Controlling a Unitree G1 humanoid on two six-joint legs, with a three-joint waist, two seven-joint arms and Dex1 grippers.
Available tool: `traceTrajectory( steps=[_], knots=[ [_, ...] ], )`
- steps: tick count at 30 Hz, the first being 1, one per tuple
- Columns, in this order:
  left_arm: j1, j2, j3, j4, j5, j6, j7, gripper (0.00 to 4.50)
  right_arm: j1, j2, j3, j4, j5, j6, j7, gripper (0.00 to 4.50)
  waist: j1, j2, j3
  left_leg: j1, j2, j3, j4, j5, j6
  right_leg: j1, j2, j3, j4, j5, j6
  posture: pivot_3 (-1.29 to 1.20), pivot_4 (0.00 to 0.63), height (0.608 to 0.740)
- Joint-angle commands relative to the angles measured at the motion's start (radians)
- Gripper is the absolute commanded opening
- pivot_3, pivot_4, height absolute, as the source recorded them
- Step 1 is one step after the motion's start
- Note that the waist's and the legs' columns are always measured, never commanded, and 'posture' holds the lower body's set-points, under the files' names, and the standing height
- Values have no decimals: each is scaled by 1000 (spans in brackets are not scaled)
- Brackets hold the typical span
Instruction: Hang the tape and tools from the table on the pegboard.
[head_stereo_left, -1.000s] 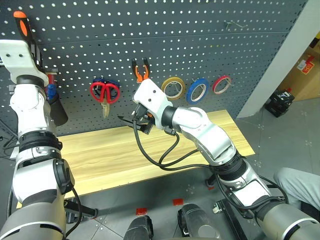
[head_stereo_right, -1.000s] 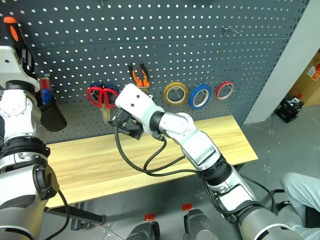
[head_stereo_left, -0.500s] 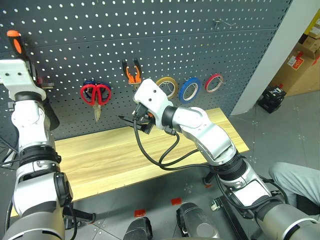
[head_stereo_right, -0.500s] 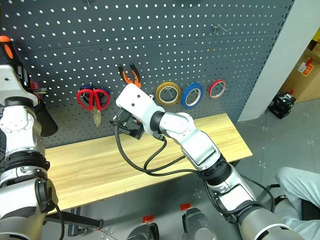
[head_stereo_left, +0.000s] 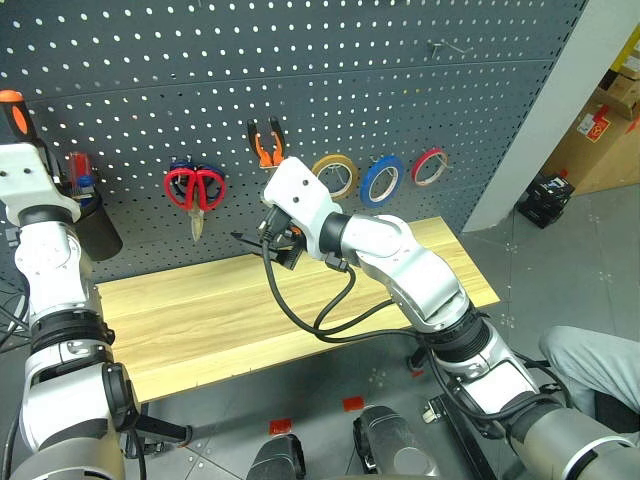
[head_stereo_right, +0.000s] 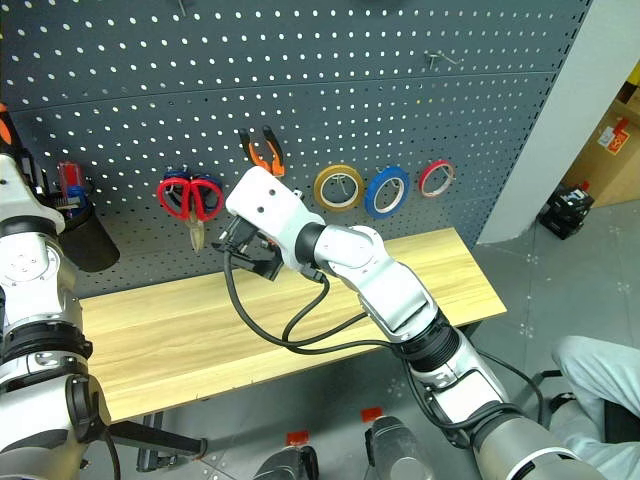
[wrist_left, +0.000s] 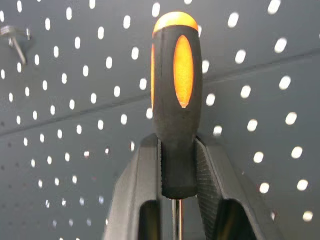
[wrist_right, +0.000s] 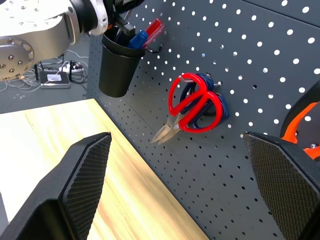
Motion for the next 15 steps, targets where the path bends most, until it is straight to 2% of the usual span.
traceTrajectory(
  steps=[1,2,3,6,9,12,15],
  knots=[
    [-9,5,24,-29,-27,-22,12,2305,-11,11,-29,-39,1,-5,-3,4500,0,0,0,0,0,0,0,0,0,0,0,0,0,0,0,-265,83,740],
    [-3,1,32,-40,-37,-20,13,2550,-10,11,-29,-39,1,-7,-3,4500,0,0,0,0,0,0,0,0,0,0,0,0,0,0,0,-263,81,740],
    [4,-4,40,-56,-51,-18,11,2931,-8,11,-29,-40,1,-9,-3,4500,-3,0,-9,0,0,0,0,0,0,0,0,0,0,0,0,-263,0,740],
    [46,-16,49,-144,-67,3,12,3723,-1,11,-32,-46,0,-20,-5,4500,-11,-2,-44,-1,0,0,-1,2,-4,-1,0,0,0,-1,1,-262,0,740],
    [150,-42,32,-361,-75,81,-10,3723,21,8,-48,-63,7,-41,-6,4500,-27,-1,-63,0,-1,0,-1,0,-1,0,-1,1,-1,-1,1,-254,0,740],
    [278,-80,35,-629,-115,314,0,3723,60,1,-80,-95,26,-57,-2,4500,-27,0,-77,3,-2,-1,-1,0,-1,4,-2,0,-1,-1,2,-236,0,740],
    [401,-117,42,-880,-75,514,67,3723,107,-4,-124,-133,54,-55,-1,4500,-23,5,-81,15,-2,-4,-2,-1,-2,16,-1,-2,-4,-2,3,-204,0,740]
  ],
)
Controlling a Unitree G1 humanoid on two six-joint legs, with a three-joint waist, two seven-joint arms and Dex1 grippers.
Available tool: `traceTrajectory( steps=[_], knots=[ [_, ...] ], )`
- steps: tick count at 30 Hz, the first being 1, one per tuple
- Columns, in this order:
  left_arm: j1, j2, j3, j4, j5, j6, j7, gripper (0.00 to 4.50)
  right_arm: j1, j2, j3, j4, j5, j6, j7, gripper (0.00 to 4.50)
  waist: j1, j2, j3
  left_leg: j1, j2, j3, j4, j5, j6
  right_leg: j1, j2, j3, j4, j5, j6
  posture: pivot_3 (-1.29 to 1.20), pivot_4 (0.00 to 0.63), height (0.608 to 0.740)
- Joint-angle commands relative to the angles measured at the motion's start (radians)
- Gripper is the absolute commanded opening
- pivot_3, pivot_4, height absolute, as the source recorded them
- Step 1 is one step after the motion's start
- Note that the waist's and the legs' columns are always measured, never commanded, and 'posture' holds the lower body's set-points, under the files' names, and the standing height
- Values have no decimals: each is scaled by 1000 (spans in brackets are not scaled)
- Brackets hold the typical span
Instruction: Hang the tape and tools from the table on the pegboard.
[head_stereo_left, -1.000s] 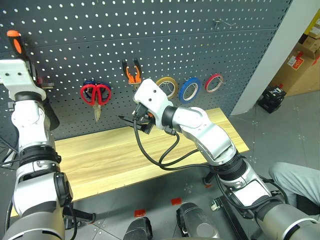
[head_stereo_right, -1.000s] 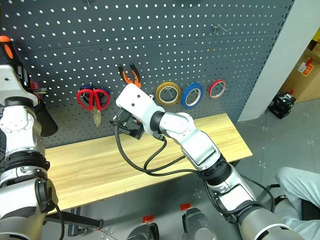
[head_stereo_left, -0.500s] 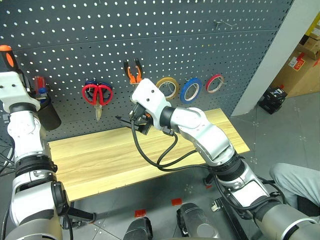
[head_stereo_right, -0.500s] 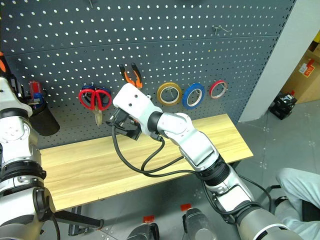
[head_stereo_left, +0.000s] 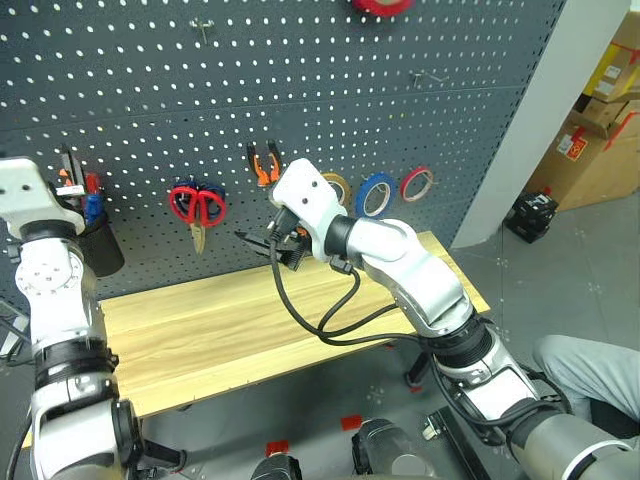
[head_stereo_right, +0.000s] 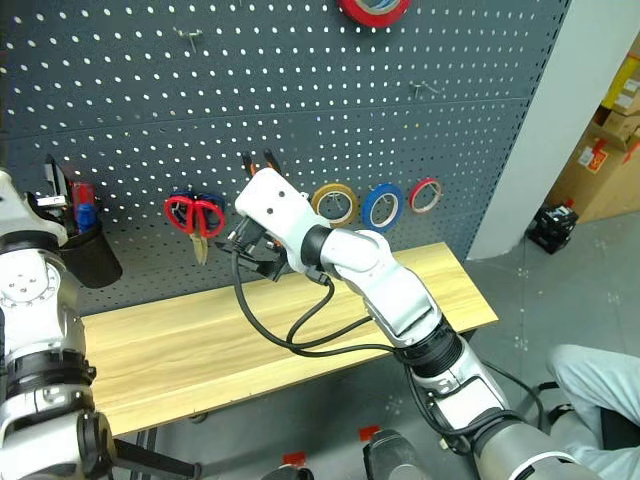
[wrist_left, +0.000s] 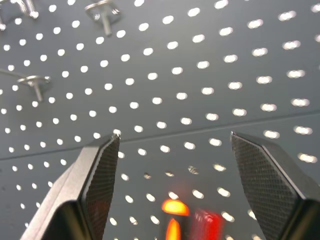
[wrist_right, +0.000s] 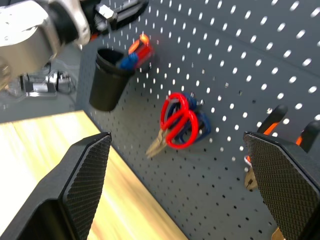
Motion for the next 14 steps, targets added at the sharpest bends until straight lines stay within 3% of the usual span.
traceTrajectory(
  steps=[1,6,10,14],
  knots=[
    [107,-36,12,-322,41,255,89,3723,41,-5,-84,-76,46,-19,-5,4500,8,4,-3,3,0,-1,-1,-3,-5,1,1,-1,-2,-2,3,-193,0,740],
    [294,-98,23,-504,-1,361,19,3723,186,-21,-150,-67,45,-69,-46,4500,44,11,-10,7,1,-4,-1,-3,-5,5,3,0,-6,-2,4,-167,0,740],
    [397,-172,40,-482,-50,383,-19,3723,380,-50,-179,129,-25,-284,-107,4500,85,19,-16,20,1,-4,-5,-4,-5,20,3,0,-9,-7,0,-163,0,740],
    [427,-205,36,-428,-41,385,-25,3723,433,-69,-213,296,-37,-392,-118,4500,113,20,-15,21,1,-4,-4,-4,-5,22,3,-1,-10,-11,-6,-160,0,740]
  ],
)
